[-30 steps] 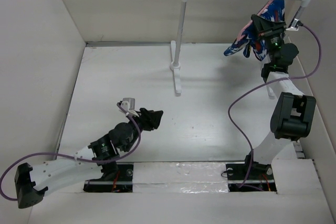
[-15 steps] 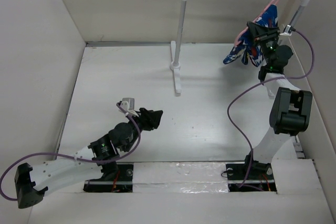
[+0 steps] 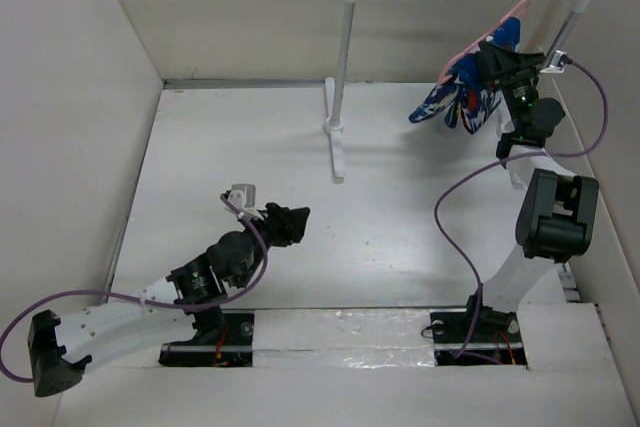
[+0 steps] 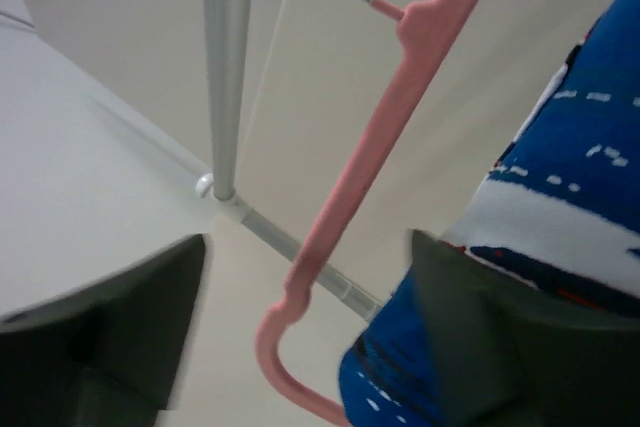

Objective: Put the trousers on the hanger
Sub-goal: Place the hanger at the clothesline, then reset both arms

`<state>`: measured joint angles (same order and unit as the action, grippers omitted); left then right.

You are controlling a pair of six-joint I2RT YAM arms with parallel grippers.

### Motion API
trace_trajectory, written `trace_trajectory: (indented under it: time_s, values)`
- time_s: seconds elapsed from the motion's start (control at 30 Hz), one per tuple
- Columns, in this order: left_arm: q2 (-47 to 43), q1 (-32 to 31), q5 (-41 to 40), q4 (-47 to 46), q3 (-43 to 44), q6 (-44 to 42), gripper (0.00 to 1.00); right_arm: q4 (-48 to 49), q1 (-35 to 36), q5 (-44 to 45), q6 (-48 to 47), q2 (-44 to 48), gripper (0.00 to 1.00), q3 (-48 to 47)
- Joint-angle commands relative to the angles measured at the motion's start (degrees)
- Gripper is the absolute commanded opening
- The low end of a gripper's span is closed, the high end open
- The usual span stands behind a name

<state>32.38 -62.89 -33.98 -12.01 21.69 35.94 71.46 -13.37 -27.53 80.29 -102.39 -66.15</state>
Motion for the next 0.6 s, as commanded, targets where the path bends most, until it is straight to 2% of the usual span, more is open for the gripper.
trace_trajectory:
  time_s: [0.0,0.33,0.4,0.57]
  values:
    - [-0.7,0.1,-2.2,-0.3,5.0,-1.8,0.56,9.0,-1.4,-3.1,-2.1,5.7,1.00,0.7]
    - [-0.2,0.1,-3.6,0.3,12.5,-2.6,0.71,3.9,-5.1,-8.9,-10.1,18.6,1.00,6.3]
    - [-0.7,0.1,-3.7,0.7,14.1,-2.6,0.74,6.5,-5.1,-9.8,-8.8,20.3,1.00,8.6]
    - [-5.2,0.1,-0.2,-1.5,16.4,-5.2,0.77,25.9,-5.1,-16.1,1.7,23.9,1.00,10.9]
